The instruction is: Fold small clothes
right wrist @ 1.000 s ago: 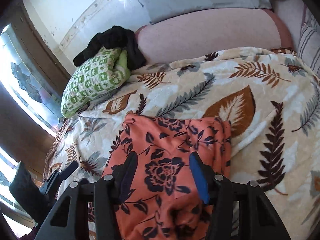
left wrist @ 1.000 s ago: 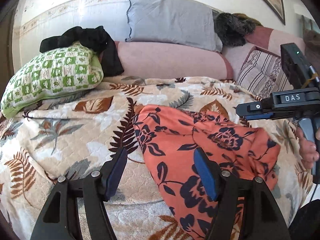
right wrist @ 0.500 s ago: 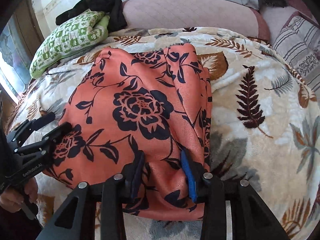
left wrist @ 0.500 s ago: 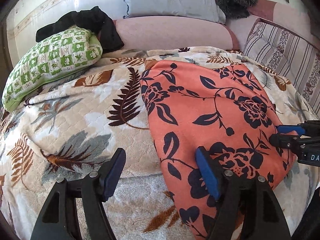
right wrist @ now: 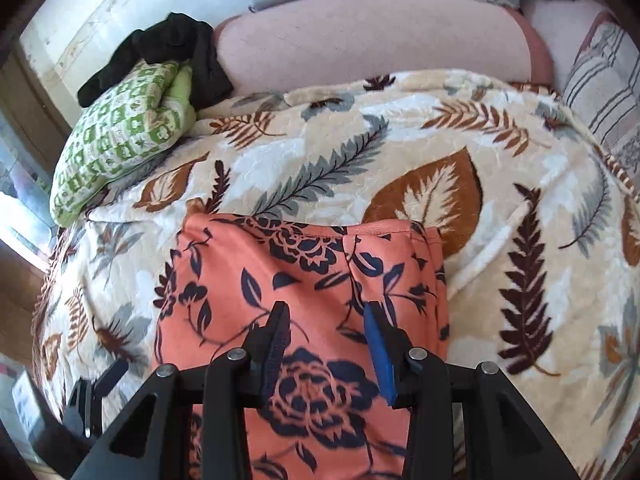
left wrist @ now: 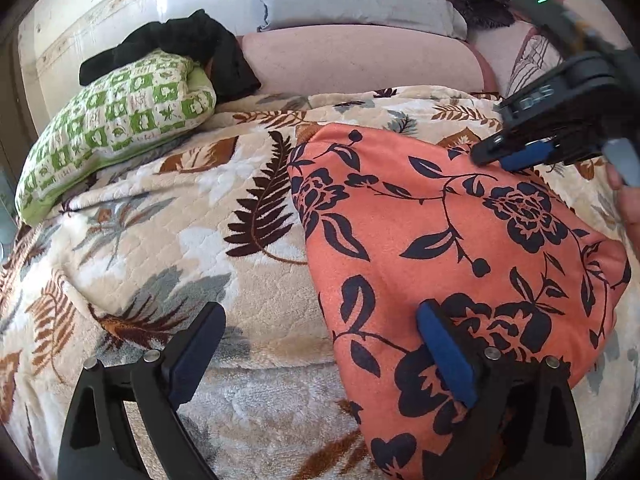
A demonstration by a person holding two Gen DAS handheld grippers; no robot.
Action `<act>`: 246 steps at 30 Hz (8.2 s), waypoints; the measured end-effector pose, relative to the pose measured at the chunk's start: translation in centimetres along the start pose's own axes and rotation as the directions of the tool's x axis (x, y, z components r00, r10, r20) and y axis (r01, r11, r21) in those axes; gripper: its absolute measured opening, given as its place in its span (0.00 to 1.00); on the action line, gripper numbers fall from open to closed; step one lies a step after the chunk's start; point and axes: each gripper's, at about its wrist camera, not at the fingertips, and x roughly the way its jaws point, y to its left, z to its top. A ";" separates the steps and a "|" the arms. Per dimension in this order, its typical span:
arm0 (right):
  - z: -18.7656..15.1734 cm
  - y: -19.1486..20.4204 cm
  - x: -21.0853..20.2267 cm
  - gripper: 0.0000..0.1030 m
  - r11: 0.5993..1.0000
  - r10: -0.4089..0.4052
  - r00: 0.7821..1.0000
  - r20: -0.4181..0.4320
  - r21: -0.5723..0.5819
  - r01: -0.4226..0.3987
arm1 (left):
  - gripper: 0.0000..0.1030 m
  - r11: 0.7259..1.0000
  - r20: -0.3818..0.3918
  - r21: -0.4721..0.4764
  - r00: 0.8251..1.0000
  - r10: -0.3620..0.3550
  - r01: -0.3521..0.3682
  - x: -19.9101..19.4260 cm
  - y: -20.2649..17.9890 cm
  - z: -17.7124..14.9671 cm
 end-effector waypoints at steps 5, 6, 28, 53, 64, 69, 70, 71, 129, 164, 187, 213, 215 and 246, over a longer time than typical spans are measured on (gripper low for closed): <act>0.7 -1.6 5.8 0.43 0.996 -0.032 0.994 -0.100 0.083 0.041 | 0.95 1.000 -0.013 -0.014 1.000 0.007 -0.007 0.4 -0.2 0.2; 0.8 -1.4 5.5 0.43 0.996 -0.041 0.993 -0.109 0.076 0.049 | 0.95 1.000 -0.015 -0.013 1.000 0.013 -0.013 0.3 -0.3 0.2; 0.8 11.6 9.1 0.56 0.986 0.021 0.978 -0.209 -0.158 -0.055 | 0.96 0.994 0.056 0.074 0.995 -0.088 0.084 -2.9 0.5 -1.5; -11.2 -1.4 -1.7 0.60 0.996 -0.090 0.995 -0.049 -0.022 0.089 | 1.00 0.994 0.022 0.012 0.994 -0.105 0.105 -2.1 0.8 -1.6; -6.4 -0.5 -5.4 0.60 1.000 -0.002 1.000 -0.028 -0.010 0.002 | 0.99 0.995 0.070 -0.052 0.995 -0.076 0.080 -3.0 2.5 0.4; -5.9 -2.0 -2.3 0.60 0.999 -0.001 0.998 -0.068 0.050 0.004 | 1.00 0.995 -0.019 -0.057 0.997 -0.080 0.079 -0.3 2.1 0.3; -6.3 -2.4 -0.5 0.61 0.998 -0.014 0.994 -0.109 0.061 0.021 | 1.00 0.996 -0.043 -0.046 0.996 -0.077 0.075 0.3 1.8 0.1; -6.7 -2.9 0.5 0.63 0.997 -0.006 0.993 -0.118 0.074 0.015 | 1.00 0.995 -0.028 -0.059 0.996 -0.080 0.078 0.4 1.8 -0.1; -8.7 -4.3 -0.9 0.56 0.936 0.328 0.944 0.036 0.128 -0.329 | 0.99 0.995 -0.011 -0.067 0.997 -0.078 0.077 0.0 1.1 0.8; -7.8 -13.3 3.9 0.78 0.717 0.584 0.805 0.104 0.399 -0.572 | 0.99 0.664 -0.062 -0.420 0.710 -0.702 0.619 5.6 4.2 1.7; -5.6 -2.6 -0.3 0.43 0.863 0.465 0.864 0.193 0.117 -0.491 | 0.51 0.749 0.050 -0.371 0.817 -0.574 0.549 1.0 7.4 3.0; -11.7 5.9 4.3 0.58 0.872 0.479 0.878 -0.030 0.134 -0.471 | 0.70 0.914 -0.131 -0.354 0.958 -0.256 0.195 -4.3 12.6 -3.6; -11.7 5.8 3.1 0.59 0.890 0.444 0.896 -0.010 0.119 -0.440 | 0.71 0.939 -0.113 -0.321 0.979 -0.167 0.123 -6.2 12.3 -3.3; -20.8 11.9 -30.3 0.72 0.984 0.177 0.828 0.532 -0.123 -0.131 | 0.96 0.887 0.243 -0.341 0.883 0.402 -0.310 -36.6 7.3 0.7</act>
